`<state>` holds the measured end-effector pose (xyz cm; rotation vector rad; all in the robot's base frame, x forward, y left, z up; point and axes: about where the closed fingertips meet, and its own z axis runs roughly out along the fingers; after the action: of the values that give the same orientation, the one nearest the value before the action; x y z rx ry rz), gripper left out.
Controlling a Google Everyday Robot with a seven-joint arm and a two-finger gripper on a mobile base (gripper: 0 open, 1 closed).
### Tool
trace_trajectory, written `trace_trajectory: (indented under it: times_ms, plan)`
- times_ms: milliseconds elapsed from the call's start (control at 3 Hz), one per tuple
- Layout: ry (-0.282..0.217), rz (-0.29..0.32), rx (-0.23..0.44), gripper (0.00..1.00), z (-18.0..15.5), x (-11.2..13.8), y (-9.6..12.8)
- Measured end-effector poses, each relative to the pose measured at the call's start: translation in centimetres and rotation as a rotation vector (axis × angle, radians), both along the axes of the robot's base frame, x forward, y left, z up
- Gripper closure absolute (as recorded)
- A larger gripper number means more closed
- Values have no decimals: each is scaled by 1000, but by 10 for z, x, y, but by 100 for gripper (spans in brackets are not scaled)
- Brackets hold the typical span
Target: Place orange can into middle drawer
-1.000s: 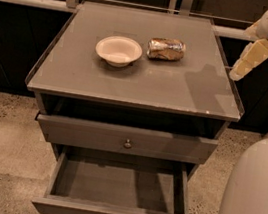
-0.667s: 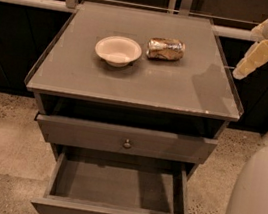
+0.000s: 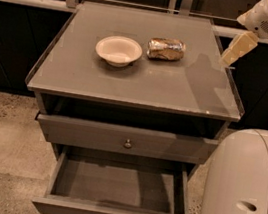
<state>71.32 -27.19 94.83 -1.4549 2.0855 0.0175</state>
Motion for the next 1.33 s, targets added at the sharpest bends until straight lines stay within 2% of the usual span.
trace_trajectory:
  times_ms: [333,667,1333]
  plan:
    - [-32,64,24,0,-4,22,31]
    - [-31,109,97,0,-14,31,55]
    - [24,226,242,0,-41,43,122]
